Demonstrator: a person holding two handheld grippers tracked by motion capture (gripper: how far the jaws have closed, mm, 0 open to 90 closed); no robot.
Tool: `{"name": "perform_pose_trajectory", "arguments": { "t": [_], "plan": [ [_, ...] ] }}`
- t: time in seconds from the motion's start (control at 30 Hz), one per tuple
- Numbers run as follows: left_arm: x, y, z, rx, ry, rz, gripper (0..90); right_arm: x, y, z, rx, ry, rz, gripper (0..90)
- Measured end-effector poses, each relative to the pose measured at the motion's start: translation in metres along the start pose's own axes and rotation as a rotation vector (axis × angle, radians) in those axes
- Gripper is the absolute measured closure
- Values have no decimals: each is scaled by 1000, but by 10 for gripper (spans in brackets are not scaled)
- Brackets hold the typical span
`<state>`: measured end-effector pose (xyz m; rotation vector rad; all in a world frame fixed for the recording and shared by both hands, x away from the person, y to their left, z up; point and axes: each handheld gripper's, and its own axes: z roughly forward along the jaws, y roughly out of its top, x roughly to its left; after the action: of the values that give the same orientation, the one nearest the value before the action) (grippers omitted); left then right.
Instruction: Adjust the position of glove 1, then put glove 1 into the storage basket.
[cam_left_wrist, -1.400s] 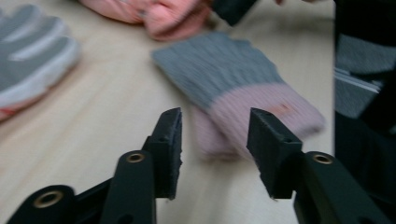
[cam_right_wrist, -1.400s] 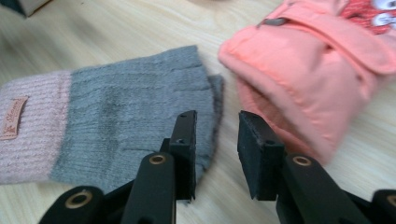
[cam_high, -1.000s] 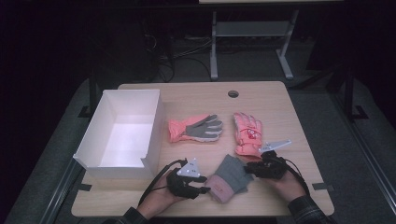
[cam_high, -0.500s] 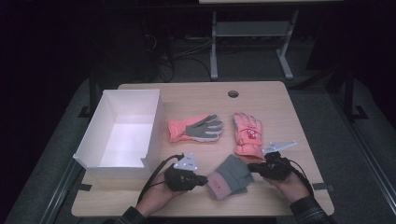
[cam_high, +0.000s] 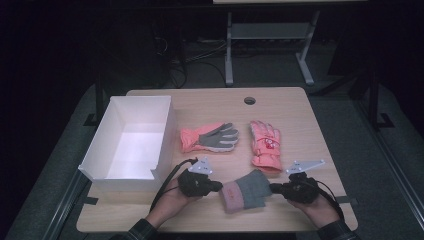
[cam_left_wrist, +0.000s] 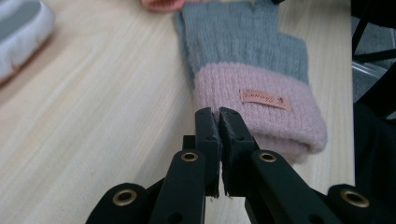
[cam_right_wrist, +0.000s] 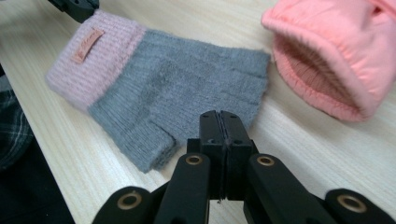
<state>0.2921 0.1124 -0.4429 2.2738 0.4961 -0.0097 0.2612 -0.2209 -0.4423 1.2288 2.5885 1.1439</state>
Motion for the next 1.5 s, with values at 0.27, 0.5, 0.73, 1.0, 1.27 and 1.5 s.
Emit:
{"name": "perform_pose_trajectory", "arguments": {
  "t": [0.27,0.5,0.73,1.0,1.27,1.5],
  "plan": [
    [-3,7,-5,-24,10,-17,442,-8,0,-4,-34,-7,13,523],
    [-12,26,12,1,-23,41,179,-33,-5,-6,-64,-119,-8,355],
    [-16,43,33,2,-6,66,143,-55,-12,-5,-80,-213,22,249],
    [-20,50,59,30,-13,82,128,-74,-19,1,-88,-248,59,167],
    [-17,44,79,88,-30,72,132,-73,-24,7,-110,-292,25,135],
    [-16,41,79,87,-57,73,211,-72,-25,9,-107,-308,4,115]
  ]
}}
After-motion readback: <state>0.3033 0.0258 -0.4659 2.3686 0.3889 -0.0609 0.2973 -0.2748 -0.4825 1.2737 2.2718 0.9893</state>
